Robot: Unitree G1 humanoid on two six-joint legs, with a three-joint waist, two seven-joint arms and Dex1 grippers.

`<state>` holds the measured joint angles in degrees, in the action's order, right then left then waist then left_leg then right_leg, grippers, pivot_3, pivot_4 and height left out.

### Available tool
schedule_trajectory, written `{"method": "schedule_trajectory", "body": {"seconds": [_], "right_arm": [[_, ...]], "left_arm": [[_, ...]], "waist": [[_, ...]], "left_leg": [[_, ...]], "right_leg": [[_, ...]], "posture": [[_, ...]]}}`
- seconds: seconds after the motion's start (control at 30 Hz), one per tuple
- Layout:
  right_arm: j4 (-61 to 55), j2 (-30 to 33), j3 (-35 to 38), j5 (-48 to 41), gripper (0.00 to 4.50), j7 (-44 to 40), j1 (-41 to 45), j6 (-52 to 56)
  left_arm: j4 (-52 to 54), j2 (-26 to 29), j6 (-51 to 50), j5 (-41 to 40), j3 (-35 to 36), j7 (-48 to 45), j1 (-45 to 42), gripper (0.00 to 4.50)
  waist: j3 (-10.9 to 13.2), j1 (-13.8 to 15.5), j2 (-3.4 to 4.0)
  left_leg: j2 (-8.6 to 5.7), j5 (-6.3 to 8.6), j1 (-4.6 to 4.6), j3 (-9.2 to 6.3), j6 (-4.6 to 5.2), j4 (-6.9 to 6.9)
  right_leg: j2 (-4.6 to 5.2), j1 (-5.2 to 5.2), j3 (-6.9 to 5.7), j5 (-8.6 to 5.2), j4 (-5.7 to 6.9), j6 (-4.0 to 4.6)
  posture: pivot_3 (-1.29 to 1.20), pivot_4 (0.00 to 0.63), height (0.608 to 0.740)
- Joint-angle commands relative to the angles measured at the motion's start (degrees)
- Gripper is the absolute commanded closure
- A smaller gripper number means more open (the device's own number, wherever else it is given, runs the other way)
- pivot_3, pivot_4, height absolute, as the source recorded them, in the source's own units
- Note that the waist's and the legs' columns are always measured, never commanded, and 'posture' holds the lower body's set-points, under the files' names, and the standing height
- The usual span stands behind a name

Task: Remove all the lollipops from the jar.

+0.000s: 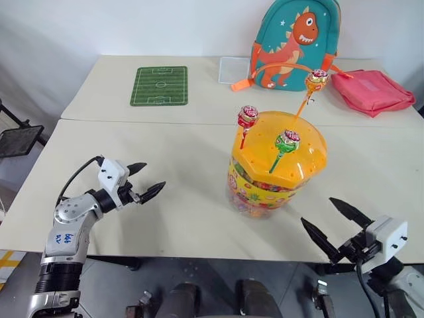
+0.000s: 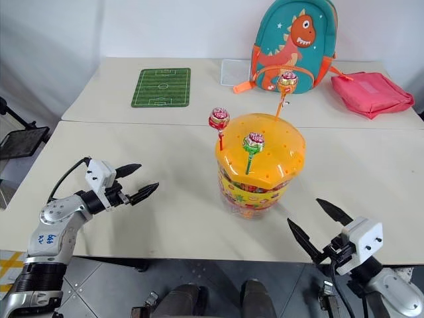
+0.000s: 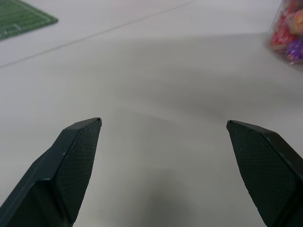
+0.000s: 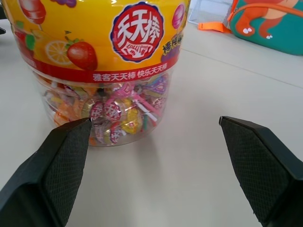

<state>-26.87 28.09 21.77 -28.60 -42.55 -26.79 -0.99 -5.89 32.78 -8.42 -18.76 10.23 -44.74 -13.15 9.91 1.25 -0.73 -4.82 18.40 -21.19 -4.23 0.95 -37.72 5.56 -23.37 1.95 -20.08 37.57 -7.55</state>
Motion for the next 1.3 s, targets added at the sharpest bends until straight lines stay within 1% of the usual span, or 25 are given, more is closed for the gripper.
{"method": "schedule_trajectory", "body": {"seconds": [0.03,0.1,0.13,0.17,0.23,0.27,0.37,0.47,0.53,0.6,0.67,0.7,0.73,0.8,0.87,0.93,1.07,1.13,1.23,1.3], "right_arm": [[0.83,1.42,2.43,-1.41,0.02,-1.77,0.16,-0.74],[1.21,2.43,3.39,-3.48,0.02,-2.83,0.28,0.65],[1.11,3.16,4.28,-4.90,0.02,-3.45,0.27,1.66],[0.79,4.05,5.82,-7.25,0.02,-4.29,0.31,2.60],[-0.14,5.86,9.46,-11.89,0.02,-3.94,-0.06,6.19],[-0.49,6.18,12.81,-14.71,0.02,-4.11,0.00,6.09],[-1.15,7.88,19.47,-20.66,0.02,-5.08,-0.47,8.40],[-2.10,10.35,25.12,-26.17,0.02,-9.49,0.05,8.72],[-3.04,12.72,27.87,-29.87,0.02,-10.13,-0.27,11.63],[-4.38,13.28,31.08,-35.14,0.02,-11.12,0.62,12.31],[-6.03,15.57,36.11,-39.03,0.02,-10.92,-1.08,15.62],[-7.61,16.13,38.29,-42.18,0.02,-10.01,-2.62,17.76],[-10.48,15.59,39.83,-43.49,0.02,-9.61,-4.50,18.51],[-14.35,13.90,40.77,-44.80,0.02,-8.33,-5.84,18.32],[-16.93,13.39,41.51,-44.31,0.02,-7.34,-5.92,17.60],[-19.93,12.23,41.10,-41.96,0.02,-7.03,-5.88,16.27],[-22.85,7.73,38.33,-39.28,0.02,-6.37,-8.16,15.31],[-22.78,6.79,36.79,-36.40,0.02,-7.29,-8.64,14.55],[-23.02,6.40,35.26,-35.61,0.02,-6.15,-7.92,13.84],[-23.45,6.51,34.48,-35.85,0.00,-4.91,-7.36,13.64]], "left_arm": [[2.32,1.69,-2.77,-2.52,1.12,-1.73,-1.16,0.00],[1.38,1.55,-3.12,-4.10,2.45,-2.14,-2.52,0.00],[0.81,1.95,-3.09,-5.81,3.20,-4.27,-2.96,0.00],[-0.30,2.88,-2.51,-6.60,3.75,-6.54,-3.39,0.00],[-3.63,3.94,-3.76,-8.03,5.94,-6.79,-5.16,0.00],[-5.75,5.41,-4.51,-9.43,6.82,-9.70,-5.88,0.00],[-11.11,10.18,-6.47,-11.56,5.98,-20.49,-7.58,0.00],[-14.70,12.25,-7.81,-13.78,6.03,-26.66,-13.76,0.00],[-16.38,11.88,-3.96,-12.65,6.33,-27.50,-17.12,0.00],[-16.62,11.59,-3.91,-12.72,6.00,-28.81,-19.69,0.00],[-11.11,9.43,-9.23,-16.56,4.04,-30.23,-23.21,0.00],[-7.93,7.98,-11.46,-18.26,2.53,-30.87,-25.03,0.00],[-5.24,6.67,-13.76,-19.89,1.17,-31.34,-26.86,0.00],[-3.06,5.32,-15.77,-21.10,-0.29,-32.62,-28.96,0.00],[-3.03,3.33,-16.95,-21.85,-1.33,-32.82,-32.54,0.00],[-2.59,2.17,-22.60,-23.88,-4.34,-34.94,-37.46,0.00],[-3.78,-2.42,-21.29,-22.45,-7.29,-36.43,-42.75,0.00],[-4.30,-4.54,-21.36,-21.90,-8.55,-36.53,-44.35,0.00],[-5.02,-7.03,-21.52,-21.37,-9.61,-36.04,-45.30,0.00],[-6.12,-8.53,-20.51,-20.00,-10.63,-35.47,-45.92,0.39]], "waist": [[0.00,0.00,0.00],[0.00,-0.01,0.00],[0.00,0.00,0.00],[0.00,0.00,0.00],[0.00,-0.02,0.00],[0.00,-0.03,0.00],[0.00,-0.35,0.00],[0.02,-0.09,-0.02],[0.02,0.22,-0.02],[0.02,0.21,-0.03],[0.04,0.28,0.01],[0.04,0.29,0.01],[0.04,0.42,0.00],[0.02,0.40,-0.12],[0.01,0.03,-0.13],[0.06,-0.20,-0.21],[0.05,0.01,-0.21],[0.05,0.00,-0.21],[0.05,-0.01,-0.21],[0.06,-0.02,-0.21]], "left_leg": [[0.00,0.00,0.00,0.00,0.00,0.00],[0.00,0.00,0.00,0.00,0.00,0.00],[0.00,0.00,0.00,0.00,0.00,0.00],[0.01,0.00,0.00,0.00,0.00,-0.01],[0.01,0.00,-0.01,0.00,0.00,-0.02],[0.01,0.00,0.00,0.00,0.00,-0.02],[0.06,0.02,0.00,0.01,-0.02,0.00],[0.07,0.03,0.00,-0.02,0.00,-0.01],[0.06,0.05,-0.04,-0.04,0.05,-0.15],[0.06,0.09,-0.03,-0.14,0.08,-0.21],[0.08,0.16,-0.02,-0.19,0.06,-0.21],[0.07,0.19,-0.05,-0.19,0.10,-0.21],[0.07,0.19,-0.07,-0.22,0.12,-0.22],[0.07,0.21,-0.19,-0.43,0.13,-0.29],[0.10,0.25,-0.18,-0.43,0.09,-0.31],[0.11,0.26,-0.12,-0.23,0.11,-0.32],[0.12,0.26,-0.01,-0.25,0.11,-0.40],[0.11,0.26,-0.01,-0.24,0.11,-0.41],[0.11,0.26,-0.02,-0.22,0.12,-0.43],[0.13,0.26,-0.01,-0.23,0.12,-0.43]], "right_leg": [[0.00,0.00,0.00,0.00,0.00,0.00],[0.00,0.00,0.01,0.00,0.00,0.00],[0.00,0.00,0.00,0.00,0.00,0.00],[0.00,0.01,0.00,0.00,-0.01,0.00],[0.01,0.01,-0.01,0.00,0.00,0.00],[0.00,0.01,-0.01,0.00,-0.01,0.00],[-0.03,0.00,-0.02,0.00,0.00,0.01],[-0.03,0.05,-0.03,0.00,-0.07,0.02],[0.00,0.12,-0.03,0.00,-0.09,0.02],[0.01,0.25,-0.06,0.00,-0.15,0.02],[-0.01,0.27,-0.08,0.00,-0.15,0.02],[0.00,0.27,-0.09,0.00,-0.15,0.02],[0.00,0.28,-0.10,0.00,-0.13,0.01],[0.00,0.35,-0.22,0.01,-0.12,0.00],[-0.05,0.40,-0.24,0.01,-0.13,0.00],[-0.07,0.41,-0.15,0.01,-0.14,0.00],[-0.10,0.52,-0.13,0.01,-0.14,0.00],[-0.10,0.53,-0.11,0.01,-0.14,0.00],[-0.11,0.54,-0.10,0.01,-0.14,0.00],[-0.13,0.53,-0.10,0.01,-0.14,0.00]], "posture": [[0.00,0.150,0.740],[0.00,0.150,0.740],[0.00,0.150,0.740],[0.00,0.150,0.740],[0.00,0.150,0.740],[0.00,0.150,0.740],[0.00,0.150,0.740],[0.00,0.150,0.740],[0.00,0.150,0.740],[0.00,0.150,0.740],[0.00,0.150,0.740],[0.00,0.150,0.740],[0.00,0.150,0.740],[0.00,0.150,0.740],[0.00,0.150,0.740],[0.00,0.150,0.740],[0.00,0.150,0.740],[0.00,0.150,0.740],[0.00,0.150,0.740],[0.00,0.150,0.740]]}}
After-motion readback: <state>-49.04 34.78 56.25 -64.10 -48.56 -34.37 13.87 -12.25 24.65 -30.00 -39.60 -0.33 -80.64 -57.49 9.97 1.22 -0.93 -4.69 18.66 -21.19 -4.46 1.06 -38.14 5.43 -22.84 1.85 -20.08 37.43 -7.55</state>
